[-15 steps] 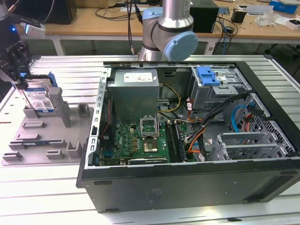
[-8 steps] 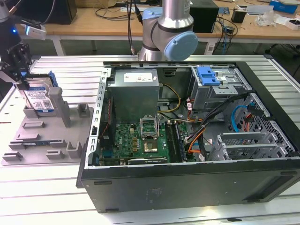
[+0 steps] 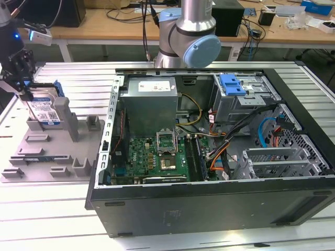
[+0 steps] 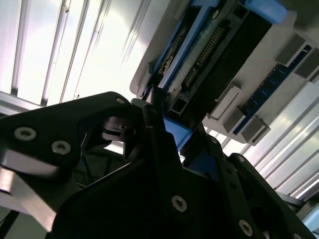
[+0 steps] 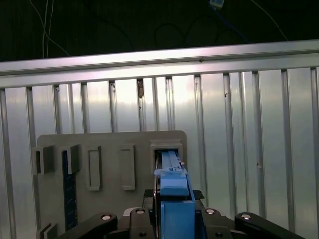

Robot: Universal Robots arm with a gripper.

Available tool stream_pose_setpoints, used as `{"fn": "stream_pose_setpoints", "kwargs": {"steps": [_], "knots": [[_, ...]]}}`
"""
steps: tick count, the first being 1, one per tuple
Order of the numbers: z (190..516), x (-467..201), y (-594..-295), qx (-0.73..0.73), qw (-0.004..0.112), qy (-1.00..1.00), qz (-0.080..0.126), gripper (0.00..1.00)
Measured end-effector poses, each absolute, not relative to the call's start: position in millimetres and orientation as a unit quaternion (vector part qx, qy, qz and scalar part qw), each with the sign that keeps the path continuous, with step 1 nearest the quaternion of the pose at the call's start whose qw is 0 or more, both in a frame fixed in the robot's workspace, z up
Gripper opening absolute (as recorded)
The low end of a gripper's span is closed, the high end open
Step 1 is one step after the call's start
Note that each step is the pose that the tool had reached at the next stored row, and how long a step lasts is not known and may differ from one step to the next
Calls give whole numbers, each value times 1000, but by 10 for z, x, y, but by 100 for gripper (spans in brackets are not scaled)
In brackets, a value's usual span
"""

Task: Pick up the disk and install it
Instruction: 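Pick up the disk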

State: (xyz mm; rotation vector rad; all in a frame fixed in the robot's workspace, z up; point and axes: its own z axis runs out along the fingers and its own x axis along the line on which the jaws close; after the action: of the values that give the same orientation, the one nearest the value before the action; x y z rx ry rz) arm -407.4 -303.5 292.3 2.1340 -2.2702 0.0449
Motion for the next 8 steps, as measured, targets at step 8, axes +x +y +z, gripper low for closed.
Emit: {"fn": "stream_pose_setpoints", "kwargs": {"steps": [8], "knots": [[2912, -4074, -3035, 685, 13, -729, 14, 37]]}}
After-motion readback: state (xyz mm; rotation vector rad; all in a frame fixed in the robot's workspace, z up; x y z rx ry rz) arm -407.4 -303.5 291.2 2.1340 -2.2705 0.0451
